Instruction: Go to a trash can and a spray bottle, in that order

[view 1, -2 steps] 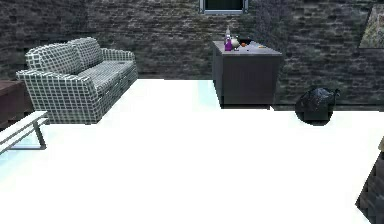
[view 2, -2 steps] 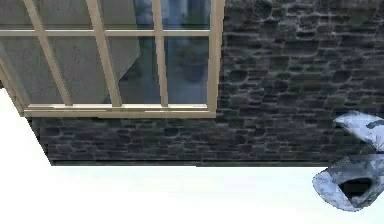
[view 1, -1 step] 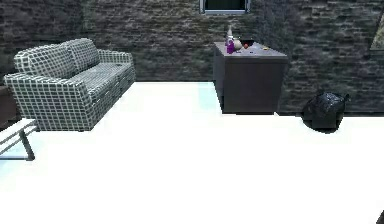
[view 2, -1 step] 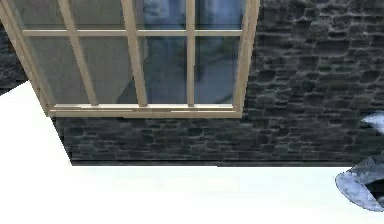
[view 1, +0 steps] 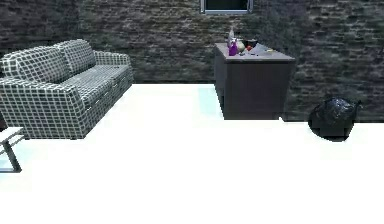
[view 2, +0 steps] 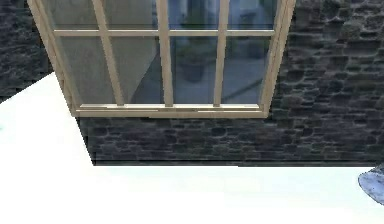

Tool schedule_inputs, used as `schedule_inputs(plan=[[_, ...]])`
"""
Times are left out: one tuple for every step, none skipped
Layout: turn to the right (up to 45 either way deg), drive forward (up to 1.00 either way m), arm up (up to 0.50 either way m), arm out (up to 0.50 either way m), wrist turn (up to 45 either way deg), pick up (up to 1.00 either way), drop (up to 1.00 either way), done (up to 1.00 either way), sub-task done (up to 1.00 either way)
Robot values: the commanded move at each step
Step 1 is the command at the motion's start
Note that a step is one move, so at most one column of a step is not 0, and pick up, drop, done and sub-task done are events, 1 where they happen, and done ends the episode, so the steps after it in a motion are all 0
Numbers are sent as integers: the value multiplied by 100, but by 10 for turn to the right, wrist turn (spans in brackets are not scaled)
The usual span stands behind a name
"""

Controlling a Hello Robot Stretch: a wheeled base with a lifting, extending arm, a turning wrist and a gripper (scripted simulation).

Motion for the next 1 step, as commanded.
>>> schedule_inputs(plan=[[60, 0, 0, 0, 0, 0, 0, 0, 0]])
